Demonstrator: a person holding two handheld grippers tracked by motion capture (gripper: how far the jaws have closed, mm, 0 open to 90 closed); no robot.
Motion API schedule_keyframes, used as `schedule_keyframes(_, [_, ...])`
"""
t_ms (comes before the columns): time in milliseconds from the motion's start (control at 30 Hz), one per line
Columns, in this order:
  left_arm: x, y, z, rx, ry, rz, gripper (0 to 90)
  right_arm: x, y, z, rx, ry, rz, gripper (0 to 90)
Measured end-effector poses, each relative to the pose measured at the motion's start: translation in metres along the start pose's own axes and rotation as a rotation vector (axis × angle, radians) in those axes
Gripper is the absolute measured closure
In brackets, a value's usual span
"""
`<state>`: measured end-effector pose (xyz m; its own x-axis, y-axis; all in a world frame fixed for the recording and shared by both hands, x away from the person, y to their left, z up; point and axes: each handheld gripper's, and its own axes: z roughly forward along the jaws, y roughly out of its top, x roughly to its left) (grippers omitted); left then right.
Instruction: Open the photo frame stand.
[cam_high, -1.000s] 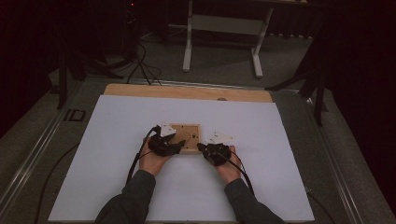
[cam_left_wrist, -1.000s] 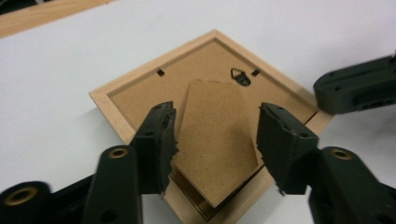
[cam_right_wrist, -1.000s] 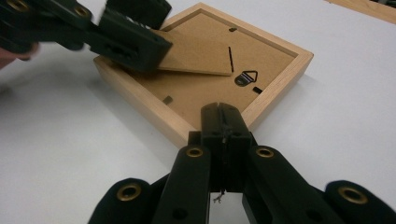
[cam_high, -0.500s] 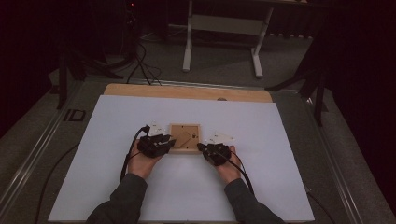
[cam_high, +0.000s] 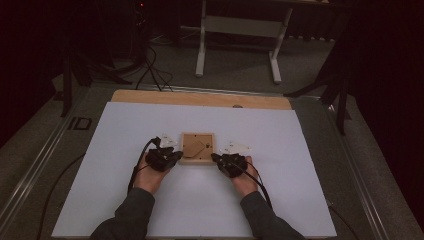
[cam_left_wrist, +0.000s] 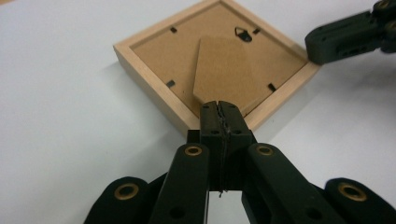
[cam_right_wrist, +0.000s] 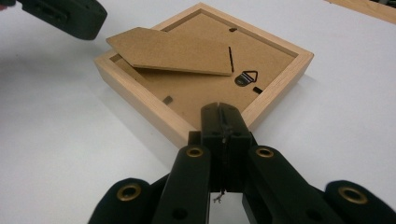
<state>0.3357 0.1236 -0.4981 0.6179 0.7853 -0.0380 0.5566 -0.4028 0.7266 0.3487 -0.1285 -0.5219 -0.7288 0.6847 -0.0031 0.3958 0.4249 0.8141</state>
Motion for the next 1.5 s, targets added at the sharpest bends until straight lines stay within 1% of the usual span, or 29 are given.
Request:
schedule_keyframes(133, [0.000, -0.001, 0.003, 0.023, 0.012, 0.005, 89.7, 0.000, 0.000, 0.000, 0.000, -0.001, -0.001, 89.7])
schedule_keyframes(200, [-0.001, -0.002, 0.005, 0.036, 0.030, 0.015, 89.6, 0.000, 0.000, 0.000, 0.000, -0.001, -0.001, 89.7])
schedule_keyframes(300, [-0.002, -0.003, 0.006, 0.051, 0.035, 0.027, 89.6, 0.000, 0.000, 0.000, 0.000, -0.001, -0.002, 89.7])
schedule_keyframes(433, [-0.003, -0.003, 0.007, 0.059, 0.045, 0.033, 89.5, 0.000, 0.000, 0.000, 0.000, -0.002, -0.004, 89.6])
schedule_keyframes(467, [-0.004, -0.002, 0.008, 0.066, 0.052, 0.044, 89.5, 0.000, 0.000, 0.000, 0.000, -0.002, -0.004, 89.7])
schedule_keyframes(567, [-0.005, -0.003, 0.008, 0.081, 0.065, 0.058, 89.5, 0.000, 0.000, 0.000, 0.000, -0.002, -0.004, 89.6])
schedule_keyframes(667, [-0.006, -0.003, 0.009, 0.086, 0.071, 0.063, 89.5, 0.000, 0.000, 0.000, 0.000, -0.002, -0.004, 89.7])
schedule_keyframes(800, [-0.007, -0.002, 0.008, 0.079, 0.073, 0.067, 89.5, 0.000, 0.000, 0.000, 0.000, -0.003, -0.005, 89.7])
schedule_keyframes(967, [-0.008, -0.001, 0.009, 0.087, 0.080, 0.072, 89.5, 0.000, 0.000, 0.000, 0.000, -0.003, -0.005, 89.6])
schedule_keyframes(1033, [-0.009, 0.001, 0.008, 0.087, 0.082, 0.083, 89.5, 0.000, 0.000, 0.000, 0.000, -0.003, -0.005, 89.6])
schedule_keyframes(1100, [-0.012, 0.004, 0.009, 0.100, 0.106, 0.114, 89.5, 0.000, 0.000, 0.000, 0.000, -0.003, -0.005, 89.7])
schedule_keyframes(1133, [-0.013, 0.005, 0.009, 0.104, 0.114, 0.119, 89.5, 0.000, 0.000, 0.000, 0.000, -0.003, -0.005, 89.6])
schedule_keyframes(1167, [-0.013, 0.006, 0.009, 0.105, 0.115, 0.119, 89.5, 0.000, 0.000, 0.000, 0.000, -0.003, -0.005, 89.6])
schedule_keyframes(1233, [-0.011, 0.006, 0.009, 0.102, 0.105, 0.107, 89.5, 0.000, 0.000, 0.000, 0.000, -0.003, -0.006, 89.6])
schedule_keyframes(1333, [-0.011, 0.007, 0.008, 0.095, 0.105, 0.094, 89.5, 0.000, 0.000, 0.000, 0.000, -0.003, -0.005, 89.6])
schedule_keyframes(1500, [-0.009, 0.007, 0.006, 0.066, 0.084, 0.064, 89.3, 0.000, 0.000, 0.000, -0.001, -0.003, -0.005, 89.6])
